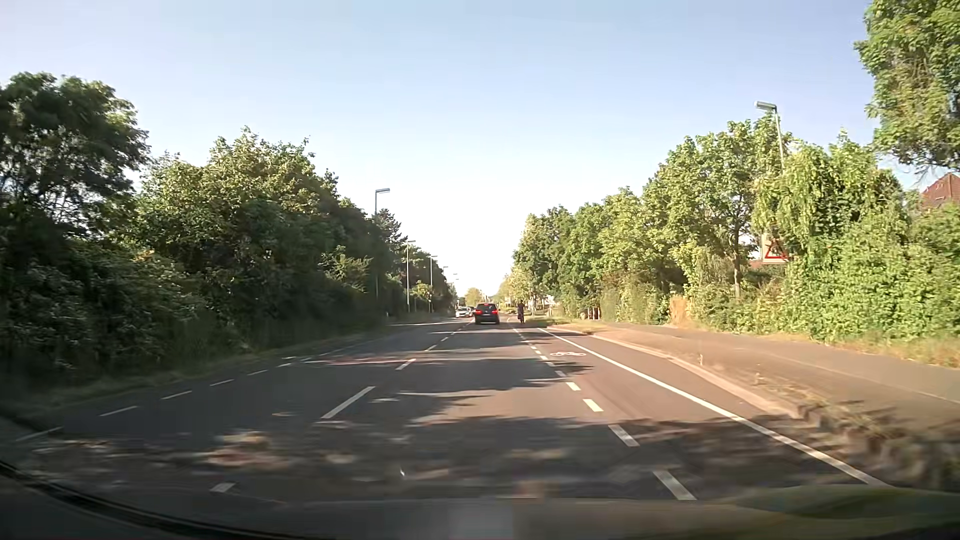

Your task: Follow the waypoints while adhering to traffic rules and regulations

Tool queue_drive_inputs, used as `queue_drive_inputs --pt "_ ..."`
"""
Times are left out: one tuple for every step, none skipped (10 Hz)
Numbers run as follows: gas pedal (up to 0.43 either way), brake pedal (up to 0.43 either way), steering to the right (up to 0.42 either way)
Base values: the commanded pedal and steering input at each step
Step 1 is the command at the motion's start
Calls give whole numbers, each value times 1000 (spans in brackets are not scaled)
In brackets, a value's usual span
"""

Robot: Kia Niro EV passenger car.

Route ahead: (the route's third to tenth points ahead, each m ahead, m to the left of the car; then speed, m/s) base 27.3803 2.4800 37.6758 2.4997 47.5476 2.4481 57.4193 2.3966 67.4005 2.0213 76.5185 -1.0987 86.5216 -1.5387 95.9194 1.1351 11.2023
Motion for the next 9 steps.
queue_drive_inputs --pt "0 6 -2" --pt "0 12 -2" --pt "0 55 -1" --pt "0 85 -1" --pt "0 104 -1" --pt "0 110 -1" --pt "0 98 -1" --pt "0 85 -1" --pt "0 18 -1"
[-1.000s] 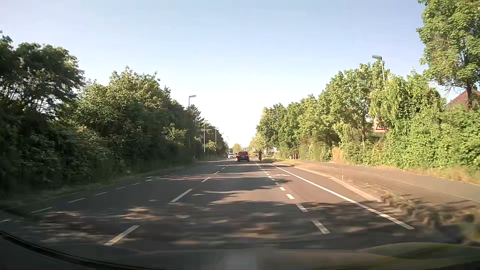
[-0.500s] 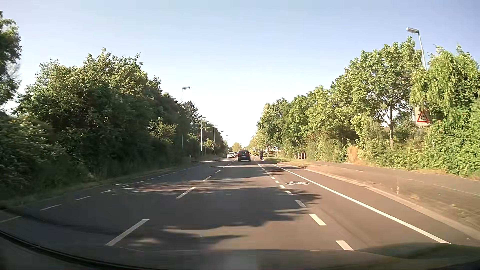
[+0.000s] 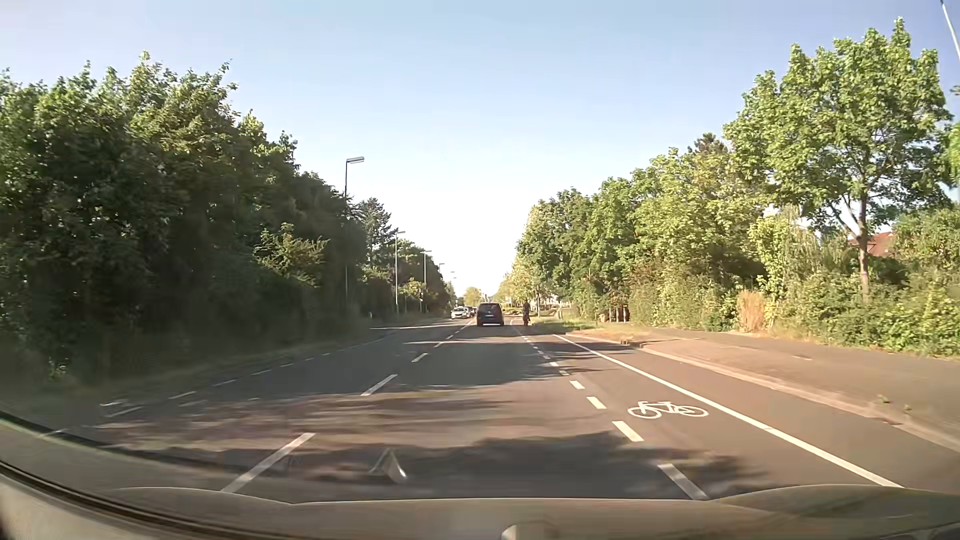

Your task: Follow the waypoints while adhering to traffic rules and regulations

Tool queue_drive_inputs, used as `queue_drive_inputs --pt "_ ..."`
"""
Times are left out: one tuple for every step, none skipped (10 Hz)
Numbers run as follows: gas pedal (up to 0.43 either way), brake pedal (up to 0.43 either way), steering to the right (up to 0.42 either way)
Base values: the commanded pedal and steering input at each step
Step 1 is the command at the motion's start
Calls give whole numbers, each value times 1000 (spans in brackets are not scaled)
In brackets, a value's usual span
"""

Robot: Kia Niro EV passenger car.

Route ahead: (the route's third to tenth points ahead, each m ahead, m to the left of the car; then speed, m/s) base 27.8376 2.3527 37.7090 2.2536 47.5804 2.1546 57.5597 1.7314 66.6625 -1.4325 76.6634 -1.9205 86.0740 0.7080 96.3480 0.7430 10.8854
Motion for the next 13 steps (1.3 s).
queue_drive_inputs --pt "0 0 0" --pt "0 0 -1" --pt "0 0 0" --pt "0 0 0" --pt "0 0 0" --pt "0 0 0" --pt "0 0 0" --pt "0 0 0" --pt "0 0 0" --pt "0 0 0" --pt "0 0 0" --pt "0 0 0" --pt "0 0 0"
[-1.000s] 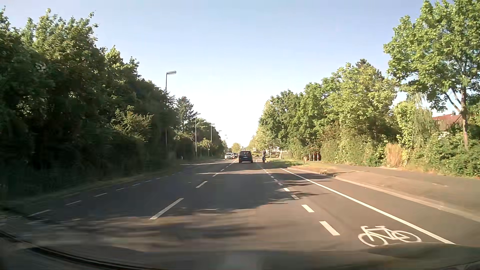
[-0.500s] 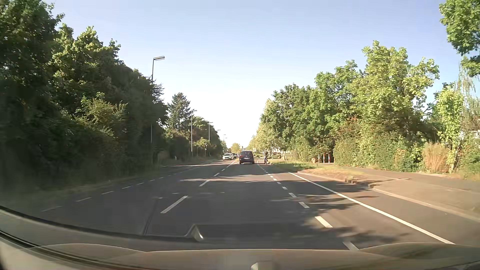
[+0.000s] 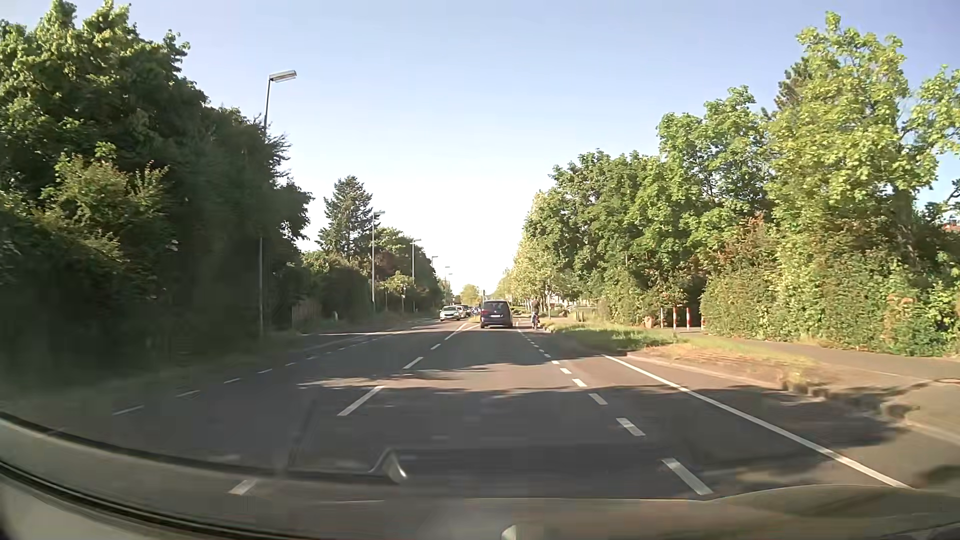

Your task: Follow the waypoints while adhering to traffic rules and regulations

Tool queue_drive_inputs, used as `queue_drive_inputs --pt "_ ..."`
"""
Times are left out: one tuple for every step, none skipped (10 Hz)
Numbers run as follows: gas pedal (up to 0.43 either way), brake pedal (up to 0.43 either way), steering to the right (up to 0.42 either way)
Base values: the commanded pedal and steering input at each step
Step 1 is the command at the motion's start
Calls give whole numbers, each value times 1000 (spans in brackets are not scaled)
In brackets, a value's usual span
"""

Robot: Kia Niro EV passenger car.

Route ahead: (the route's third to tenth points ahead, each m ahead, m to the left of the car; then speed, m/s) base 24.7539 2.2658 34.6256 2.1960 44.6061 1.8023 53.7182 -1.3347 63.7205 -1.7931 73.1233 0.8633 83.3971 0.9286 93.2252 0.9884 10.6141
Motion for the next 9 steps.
queue_drive_inputs --pt "0 0 0" --pt "0 0 0" --pt "0 0 0" --pt "0 0 0" --pt "0 0 0" --pt "0 0 0" --pt "0 0 0" --pt "0 0 0" --pt "0 0 0"
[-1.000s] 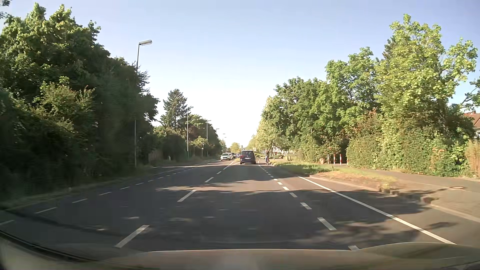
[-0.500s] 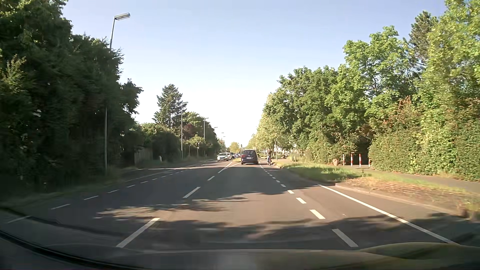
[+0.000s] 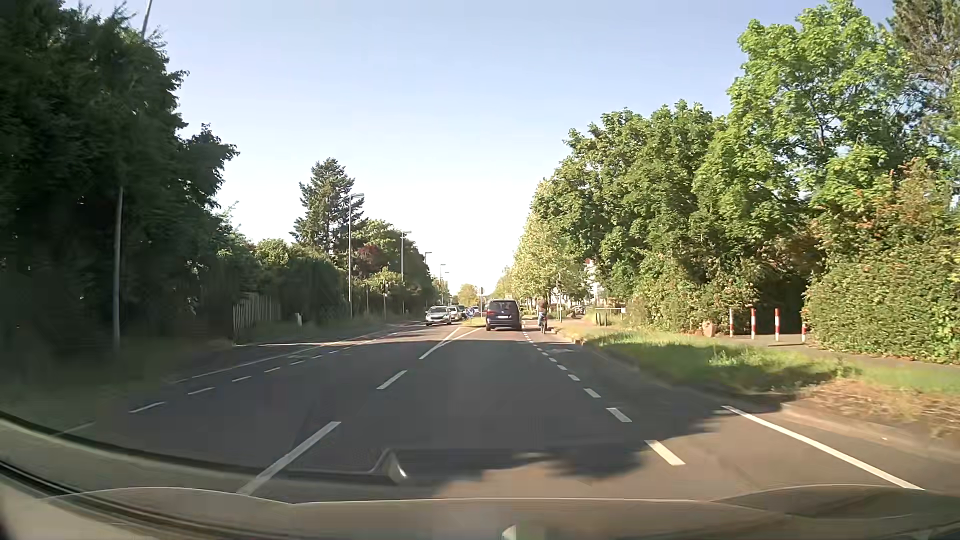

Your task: Follow the waypoints while adhering to traffic rules and regulations

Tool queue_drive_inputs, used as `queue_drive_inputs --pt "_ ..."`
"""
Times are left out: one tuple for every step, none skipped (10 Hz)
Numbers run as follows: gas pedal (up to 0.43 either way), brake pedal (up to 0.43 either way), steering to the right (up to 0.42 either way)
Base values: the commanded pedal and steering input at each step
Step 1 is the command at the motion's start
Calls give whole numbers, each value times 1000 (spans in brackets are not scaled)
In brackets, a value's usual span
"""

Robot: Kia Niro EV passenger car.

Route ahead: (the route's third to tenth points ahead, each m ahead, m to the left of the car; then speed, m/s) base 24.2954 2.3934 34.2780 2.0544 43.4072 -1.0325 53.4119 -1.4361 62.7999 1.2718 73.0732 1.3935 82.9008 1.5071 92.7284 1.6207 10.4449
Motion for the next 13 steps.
queue_drive_inputs --pt "0 0 0" --pt "0 0 0" --pt "0 0 0" --pt "0 0 0" --pt "0 0 0" --pt "0 0 0" --pt "0 0 0" --pt "0 0 0" --pt "0 0 0" --pt "0 0 0" --pt "0 0 0" --pt "0 0 0" --pt "0 0 3"
